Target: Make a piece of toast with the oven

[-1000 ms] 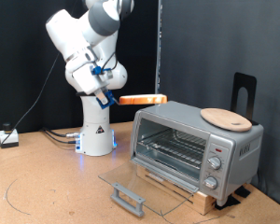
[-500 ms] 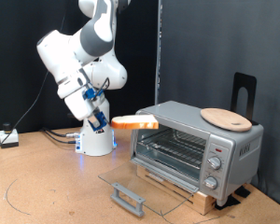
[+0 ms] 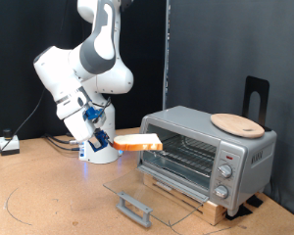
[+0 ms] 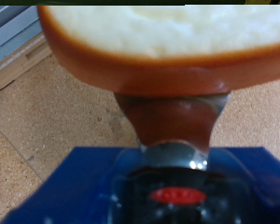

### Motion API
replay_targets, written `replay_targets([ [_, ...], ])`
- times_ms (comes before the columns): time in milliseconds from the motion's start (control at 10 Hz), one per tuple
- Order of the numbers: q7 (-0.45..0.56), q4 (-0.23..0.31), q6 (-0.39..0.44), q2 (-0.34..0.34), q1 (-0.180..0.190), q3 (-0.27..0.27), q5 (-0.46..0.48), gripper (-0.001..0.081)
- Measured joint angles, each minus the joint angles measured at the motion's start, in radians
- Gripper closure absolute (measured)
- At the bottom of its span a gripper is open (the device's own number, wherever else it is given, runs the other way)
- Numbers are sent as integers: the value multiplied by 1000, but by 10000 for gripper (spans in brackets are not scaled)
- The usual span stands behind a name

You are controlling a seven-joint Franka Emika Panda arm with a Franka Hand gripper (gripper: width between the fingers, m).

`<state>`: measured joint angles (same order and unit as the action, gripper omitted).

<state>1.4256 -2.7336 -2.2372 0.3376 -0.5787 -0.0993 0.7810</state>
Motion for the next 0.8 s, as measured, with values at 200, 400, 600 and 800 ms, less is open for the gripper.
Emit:
replay_targets([
  [200,3,25,2,-27,8,-19,-2,411],
  [400,3,48,21,-45,20,-44,-6,411],
  [600,2,64,42,-54,32,-74,-26,411],
  [800,-1,63,43,-54,41,-111,-42,411],
])
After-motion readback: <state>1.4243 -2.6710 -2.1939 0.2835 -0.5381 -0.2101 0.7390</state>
